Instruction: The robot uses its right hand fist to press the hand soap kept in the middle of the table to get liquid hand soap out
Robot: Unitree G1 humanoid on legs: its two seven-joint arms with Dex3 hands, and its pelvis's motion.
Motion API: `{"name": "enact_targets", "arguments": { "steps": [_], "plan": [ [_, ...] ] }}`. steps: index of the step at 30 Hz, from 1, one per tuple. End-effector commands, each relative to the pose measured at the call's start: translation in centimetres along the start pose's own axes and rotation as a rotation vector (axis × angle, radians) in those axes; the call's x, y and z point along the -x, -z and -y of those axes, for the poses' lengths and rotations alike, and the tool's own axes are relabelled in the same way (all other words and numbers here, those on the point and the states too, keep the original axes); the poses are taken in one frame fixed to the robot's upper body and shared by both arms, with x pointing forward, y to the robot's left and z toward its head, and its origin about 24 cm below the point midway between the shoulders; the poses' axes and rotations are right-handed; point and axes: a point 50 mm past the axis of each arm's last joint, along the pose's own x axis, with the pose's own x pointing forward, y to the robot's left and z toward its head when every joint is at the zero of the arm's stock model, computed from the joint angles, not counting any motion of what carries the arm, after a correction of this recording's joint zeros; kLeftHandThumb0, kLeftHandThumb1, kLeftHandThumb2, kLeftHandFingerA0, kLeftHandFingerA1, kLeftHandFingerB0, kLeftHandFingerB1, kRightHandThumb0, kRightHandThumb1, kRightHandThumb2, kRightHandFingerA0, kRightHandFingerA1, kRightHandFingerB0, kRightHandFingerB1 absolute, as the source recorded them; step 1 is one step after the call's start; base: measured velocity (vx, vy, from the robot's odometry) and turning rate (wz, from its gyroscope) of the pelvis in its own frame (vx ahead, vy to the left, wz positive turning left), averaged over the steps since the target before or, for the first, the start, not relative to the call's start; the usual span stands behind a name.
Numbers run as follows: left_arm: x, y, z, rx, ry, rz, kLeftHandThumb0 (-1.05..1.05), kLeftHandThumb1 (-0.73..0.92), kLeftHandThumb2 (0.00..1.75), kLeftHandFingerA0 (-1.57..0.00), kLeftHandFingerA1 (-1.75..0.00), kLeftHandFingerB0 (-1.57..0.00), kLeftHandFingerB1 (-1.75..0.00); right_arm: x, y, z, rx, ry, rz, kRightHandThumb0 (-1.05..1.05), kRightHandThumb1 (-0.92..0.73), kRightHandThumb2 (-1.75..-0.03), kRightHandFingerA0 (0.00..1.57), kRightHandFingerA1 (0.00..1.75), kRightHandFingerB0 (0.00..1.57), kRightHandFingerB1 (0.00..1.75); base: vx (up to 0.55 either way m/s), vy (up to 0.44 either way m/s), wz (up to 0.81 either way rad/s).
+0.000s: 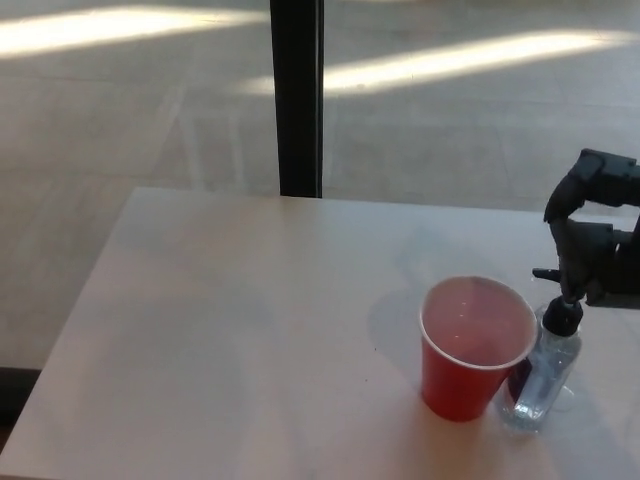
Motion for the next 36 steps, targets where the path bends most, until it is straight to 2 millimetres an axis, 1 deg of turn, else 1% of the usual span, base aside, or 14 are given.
{"name": "enact_targets", "arguments": {
  "steps": [1,6,11,13,17,18,21,27,28,29,30,31,32,36],
  "plan": [
    [0.2,0.1,-1.3,-0.006,-0.046,0.011,-0.55,0.70,0.60,-0.72,-0.73,-0.50,-0.52,-1.4,-5.4,2.8,-0.249,0.103,-0.009,-0.28,-0.61,-1.16,0.94,1.75,0.70,1.45,0.00,0.000,0.00],
    [0.2,0.5,-1.5,0.003,-0.050,0.003,-0.54,0.70,0.60,-0.69,-0.68,-0.51,-0.51,-0.3,-9.8,4.9,-0.272,0.154,0.115,-0.27,-0.60,-1.16,0.92,1.75,0.53,1.63,0.00,0.000,0.00],
    [0.2,0.5,-1.7,0.003,-0.055,-0.004,-0.54,0.70,0.60,-0.73,-0.72,-0.52,-0.51,1.6,-11.7,7.5,-0.308,0.211,0.164,-0.23,-0.65,-1.14,0.95,1.75,0.56,1.61,0.00,0.000,0.00],
    [0.2,0.5,-1.7,-0.046,-0.065,-0.001,-0.55,0.71,0.61,-0.75,-0.71,-0.55,-0.51,4.6,-12.4,11.0,-0.293,0.342,0.189,-0.25,-0.66,-1.09,0.93,1.75,0.70,1.47,0.00,0.000,0.03],
    [0.2,0.6,-1.7,-0.018,-0.061,-0.006,-0.54,0.70,0.61,-0.75,-0.73,-0.54,-0.52,6.8,-12.2,12.9,-0.310,0.397,0.207,-0.30,-0.57,-1.16,1.02,1.75,0.76,1.48,0.00,0.000,0.00],
    [0.2,0.6,-1.7,-0.020,-0.060,-0.005,-0.54,0.70,0.61,-0.75,-0.73,-0.54,-0.51,9.3,-11.5,14.2,-0.322,0.526,0.211,-0.35,-0.37,-1.12,1.10,1.68,0.96,1.30,0.00,0.000,0.00],
    [0.2,0.5,-1.7,-0.030,-0.054,-0.002,-0.54,0.71,0.61,-0.72,-0.71,-0.52,-0.51,13.6,-9.8,16.6,-0.293,0.750,0.188,-0.52,-0.10,-1.25,1.23,1.52,1.08,1.36,0.00,0.000,0.00],
    [0.2,0.3,-1.8,0.002,-0.061,-0.003,-0.54,0.70,0.60,-0.71,-0.71,-0.53,-0.51,21.1,-5.5,19.5,-0.229,1.058,0.028,-0.64,-0.23,-1.25,1.40,1.49,1.20,1.30,0.00,0.000,0.00],
    [0.2,0.2,-1.7,-0.016,-0.061,0.002,-0.56,0.70,0.61,-0.73,-0.71,-0.55,-0.52,23.8,-3.6,19.5,-0.220,1.161,-0.024,-0.61,-0.13,-1.40,1.34,1.63,1.05,1.30,0.00,0.000,0.00],
    [0.2,0.2,-1.7,-0.024,-0.063,0.003,-0.56,0.70,0.61,-0.75,-0.74,-0.53,-0.53,25.3,-2.4,19.3,-0.231,1.212,-0.051,-0.65,-0.25,-1.19,1.36,1.63,0.95,1.21,0.00,0.000,0.00],
    [0.2,0.2,-1.7,-0.026,-0.058,0.004,-0.56,0.72,0.61,-0.72,-0.71,-0.51,-0.52,26.5,-1.4,19.2,-0.234,1.251,-0.062,-0.62,-0.21,-1.24,1.32,1.66,0.94,1.13,0.00,0.000,0.00],
    [0.2,0.2,-1.8,-0.039,-0.045,0.011,-0.55,0.73,0.61,-0.70,-0.69,-0.49,-0.51,28.2,0.2,19.0,-0.229,1.303,-0.086,-0.53,-0.27,-1.16,1.57,1.55,0.92,1.03,0.00,0.000,0.00],
    [0.2,0.2,-1.8,-0.041,-0.045,0.011,-0.55,0.73,0.61,-0.72,-0.71,-0.50,-0.51,30.6,2.5,18.4,-0.226,1.385,-0.141,-0.66,-0.29,-1.22,1.42,1.54,0.84,0.94,0.00,0.000,0.00],
    [0.1,0.0,-1.4,-0.003,-0.048,0.011,-0.54,0.70,0.60,-0.71,-0.71,-0.51,-0.51,33.5,6.2,17.2,-0.242,1.538,-0.250,-0.68,-0.46,-1.08,1.27,1.41,0.62,0.83,0.00,0.000,0.00]
  ]
}}
